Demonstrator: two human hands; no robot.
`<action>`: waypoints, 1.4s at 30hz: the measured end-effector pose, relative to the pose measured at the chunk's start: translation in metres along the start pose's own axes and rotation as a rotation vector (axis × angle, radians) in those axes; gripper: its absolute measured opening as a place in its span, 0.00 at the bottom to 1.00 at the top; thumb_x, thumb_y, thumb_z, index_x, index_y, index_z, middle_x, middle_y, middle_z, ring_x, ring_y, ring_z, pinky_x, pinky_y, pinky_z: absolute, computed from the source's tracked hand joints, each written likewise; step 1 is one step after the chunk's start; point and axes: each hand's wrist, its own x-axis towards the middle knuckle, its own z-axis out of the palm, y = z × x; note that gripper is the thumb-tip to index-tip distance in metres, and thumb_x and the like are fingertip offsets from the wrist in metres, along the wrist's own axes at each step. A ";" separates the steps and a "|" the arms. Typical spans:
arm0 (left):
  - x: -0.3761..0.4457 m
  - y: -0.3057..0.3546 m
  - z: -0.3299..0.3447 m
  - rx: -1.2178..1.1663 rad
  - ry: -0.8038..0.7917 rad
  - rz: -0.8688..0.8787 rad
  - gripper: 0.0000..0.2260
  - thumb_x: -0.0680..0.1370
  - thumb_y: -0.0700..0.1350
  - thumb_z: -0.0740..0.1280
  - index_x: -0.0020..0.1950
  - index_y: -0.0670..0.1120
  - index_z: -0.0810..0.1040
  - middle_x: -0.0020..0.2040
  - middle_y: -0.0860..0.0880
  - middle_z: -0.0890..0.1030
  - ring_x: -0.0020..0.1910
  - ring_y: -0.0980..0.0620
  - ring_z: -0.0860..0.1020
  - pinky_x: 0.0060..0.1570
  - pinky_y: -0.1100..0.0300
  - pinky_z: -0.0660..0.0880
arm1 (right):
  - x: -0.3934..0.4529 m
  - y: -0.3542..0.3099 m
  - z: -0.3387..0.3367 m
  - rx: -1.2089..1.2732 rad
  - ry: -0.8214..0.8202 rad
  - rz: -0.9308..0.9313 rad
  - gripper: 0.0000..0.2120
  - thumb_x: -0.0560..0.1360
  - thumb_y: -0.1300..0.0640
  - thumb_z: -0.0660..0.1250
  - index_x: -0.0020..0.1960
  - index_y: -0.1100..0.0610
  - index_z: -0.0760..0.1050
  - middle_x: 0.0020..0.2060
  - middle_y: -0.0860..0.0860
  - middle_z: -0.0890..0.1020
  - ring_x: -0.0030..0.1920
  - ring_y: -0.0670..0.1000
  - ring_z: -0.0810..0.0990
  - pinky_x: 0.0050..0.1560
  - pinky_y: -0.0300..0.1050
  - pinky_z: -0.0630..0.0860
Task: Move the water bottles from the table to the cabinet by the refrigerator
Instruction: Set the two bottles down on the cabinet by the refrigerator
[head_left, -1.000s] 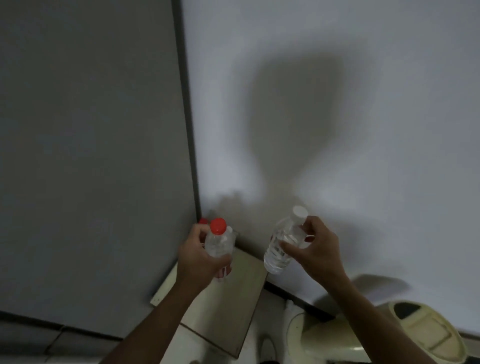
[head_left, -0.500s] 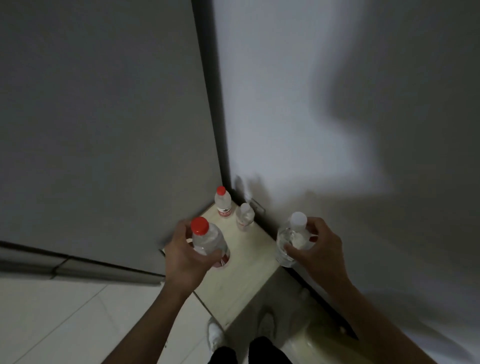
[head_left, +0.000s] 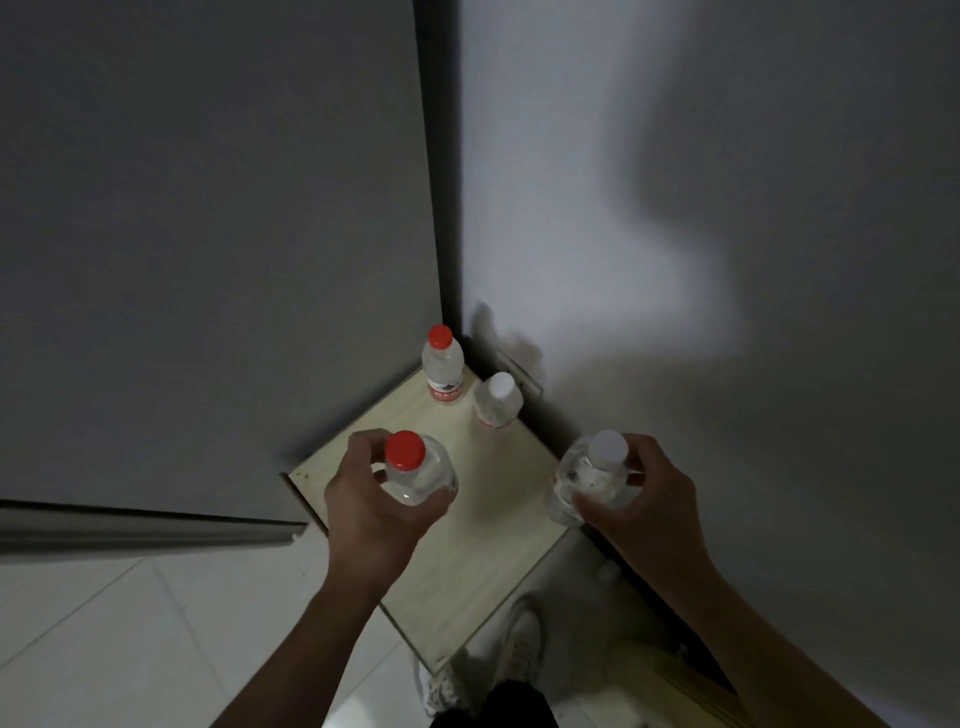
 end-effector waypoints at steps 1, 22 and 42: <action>0.002 -0.009 0.008 -0.005 0.006 -0.008 0.33 0.59 0.46 0.84 0.58 0.52 0.71 0.51 0.65 0.74 0.50 0.65 0.75 0.50 0.70 0.71 | 0.002 0.006 0.005 -0.006 0.001 -0.002 0.30 0.62 0.58 0.82 0.60 0.52 0.73 0.50 0.42 0.79 0.50 0.38 0.78 0.47 0.24 0.73; 0.050 -0.063 0.090 0.027 0.001 0.000 0.30 0.62 0.43 0.83 0.57 0.53 0.71 0.49 0.63 0.74 0.49 0.68 0.74 0.48 0.71 0.69 | 0.020 0.066 0.044 0.052 0.024 0.045 0.30 0.61 0.58 0.82 0.58 0.50 0.73 0.50 0.36 0.77 0.52 0.31 0.77 0.47 0.23 0.73; 0.060 -0.084 0.097 -0.008 -0.023 0.047 0.27 0.65 0.41 0.82 0.58 0.52 0.71 0.51 0.64 0.75 0.52 0.69 0.75 0.51 0.67 0.75 | 0.022 0.069 0.058 0.063 0.032 0.039 0.30 0.62 0.57 0.82 0.59 0.51 0.73 0.50 0.35 0.77 0.52 0.31 0.77 0.48 0.23 0.73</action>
